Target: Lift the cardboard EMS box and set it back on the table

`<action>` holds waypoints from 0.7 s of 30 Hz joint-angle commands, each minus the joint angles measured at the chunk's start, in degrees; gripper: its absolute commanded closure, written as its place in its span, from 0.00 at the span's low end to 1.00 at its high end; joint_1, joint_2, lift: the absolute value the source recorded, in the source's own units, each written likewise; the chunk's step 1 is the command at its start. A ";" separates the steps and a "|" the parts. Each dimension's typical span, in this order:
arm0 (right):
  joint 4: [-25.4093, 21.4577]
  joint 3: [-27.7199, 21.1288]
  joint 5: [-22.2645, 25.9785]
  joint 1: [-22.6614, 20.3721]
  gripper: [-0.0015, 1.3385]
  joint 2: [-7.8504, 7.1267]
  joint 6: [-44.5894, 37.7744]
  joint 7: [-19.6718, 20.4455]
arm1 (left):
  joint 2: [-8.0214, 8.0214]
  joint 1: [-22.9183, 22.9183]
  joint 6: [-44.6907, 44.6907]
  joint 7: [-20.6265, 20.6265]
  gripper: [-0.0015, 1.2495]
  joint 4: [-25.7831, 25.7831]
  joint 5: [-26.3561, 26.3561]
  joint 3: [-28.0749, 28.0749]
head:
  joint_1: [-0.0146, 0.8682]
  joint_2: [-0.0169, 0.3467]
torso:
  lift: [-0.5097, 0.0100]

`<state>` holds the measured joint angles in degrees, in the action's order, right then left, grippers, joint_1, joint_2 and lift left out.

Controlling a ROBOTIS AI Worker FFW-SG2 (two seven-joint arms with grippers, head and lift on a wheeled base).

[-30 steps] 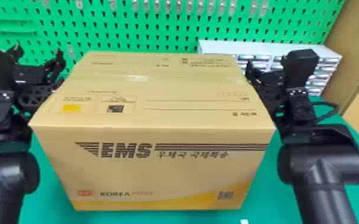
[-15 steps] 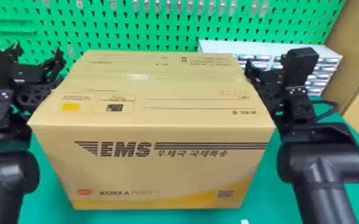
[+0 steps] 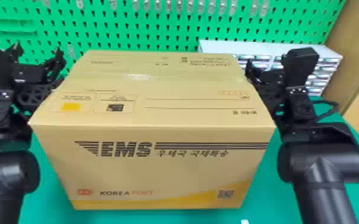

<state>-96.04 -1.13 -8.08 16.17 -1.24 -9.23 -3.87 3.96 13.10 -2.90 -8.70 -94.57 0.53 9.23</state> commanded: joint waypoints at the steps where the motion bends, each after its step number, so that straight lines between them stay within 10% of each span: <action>1: 0.07 -0.01 0.00 0.00 0.25 0.01 0.00 0.00 | 0.00 0.00 0.00 0.00 0.29 0.00 0.00 0.00 | 0.78 0.01 | 0.80; 21: 0.77 -0.89 0.00 -0.53 0.26 0.10 -0.97 0.00 | 0.00 -0.97 0.35 0.35 0.29 0.18 -0.18 0.44 | 0.78 0.01 | 0.80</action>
<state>-95.83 -1.68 -8.15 15.94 -1.19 -10.01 -3.85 3.95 12.57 -2.72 -8.61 -94.57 0.36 9.57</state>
